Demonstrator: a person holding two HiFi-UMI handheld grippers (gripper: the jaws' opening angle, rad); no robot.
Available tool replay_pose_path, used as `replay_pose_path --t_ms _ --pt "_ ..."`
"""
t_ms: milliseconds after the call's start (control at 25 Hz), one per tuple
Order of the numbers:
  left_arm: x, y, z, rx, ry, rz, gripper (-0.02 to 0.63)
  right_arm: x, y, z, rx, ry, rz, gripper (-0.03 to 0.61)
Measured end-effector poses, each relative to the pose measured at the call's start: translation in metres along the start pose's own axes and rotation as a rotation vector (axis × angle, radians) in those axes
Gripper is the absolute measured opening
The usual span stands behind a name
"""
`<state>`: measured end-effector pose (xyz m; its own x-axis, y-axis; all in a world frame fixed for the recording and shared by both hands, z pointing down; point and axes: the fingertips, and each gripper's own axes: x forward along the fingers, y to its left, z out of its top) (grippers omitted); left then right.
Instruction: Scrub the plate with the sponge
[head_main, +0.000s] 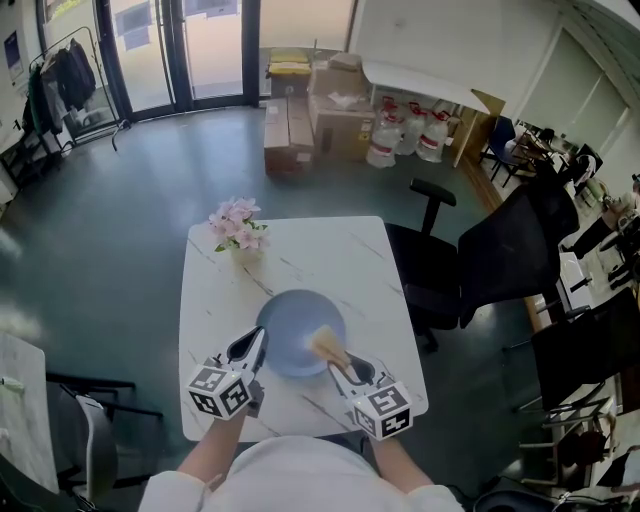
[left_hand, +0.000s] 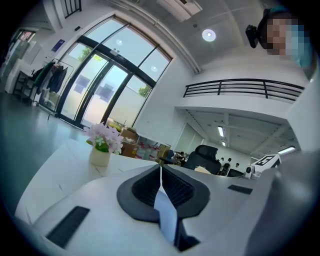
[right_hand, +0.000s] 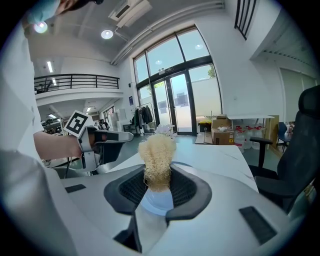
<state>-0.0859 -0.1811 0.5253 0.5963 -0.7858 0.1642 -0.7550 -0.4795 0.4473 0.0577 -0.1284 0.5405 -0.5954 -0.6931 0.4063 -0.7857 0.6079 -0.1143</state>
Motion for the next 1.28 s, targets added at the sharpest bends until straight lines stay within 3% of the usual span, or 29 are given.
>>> replay_pose_path --t_ms 240,720,1280 --pt "-0.017 -0.011 0.010 0.028 -0.041 0.000 0.037 0.000 0.003 0.009 0.007 -0.026 0.002 0.120" --pt "-0.029 -0.023 0.016 0.151 -0.026 0.016 0.037 0.002 0.005 0.020 0.001 -0.044 0.009 0.120" --pt "-0.029 -0.026 0.015 0.152 -0.017 0.015 0.037 -0.003 -0.003 0.031 -0.014 -0.066 -0.017 0.115"
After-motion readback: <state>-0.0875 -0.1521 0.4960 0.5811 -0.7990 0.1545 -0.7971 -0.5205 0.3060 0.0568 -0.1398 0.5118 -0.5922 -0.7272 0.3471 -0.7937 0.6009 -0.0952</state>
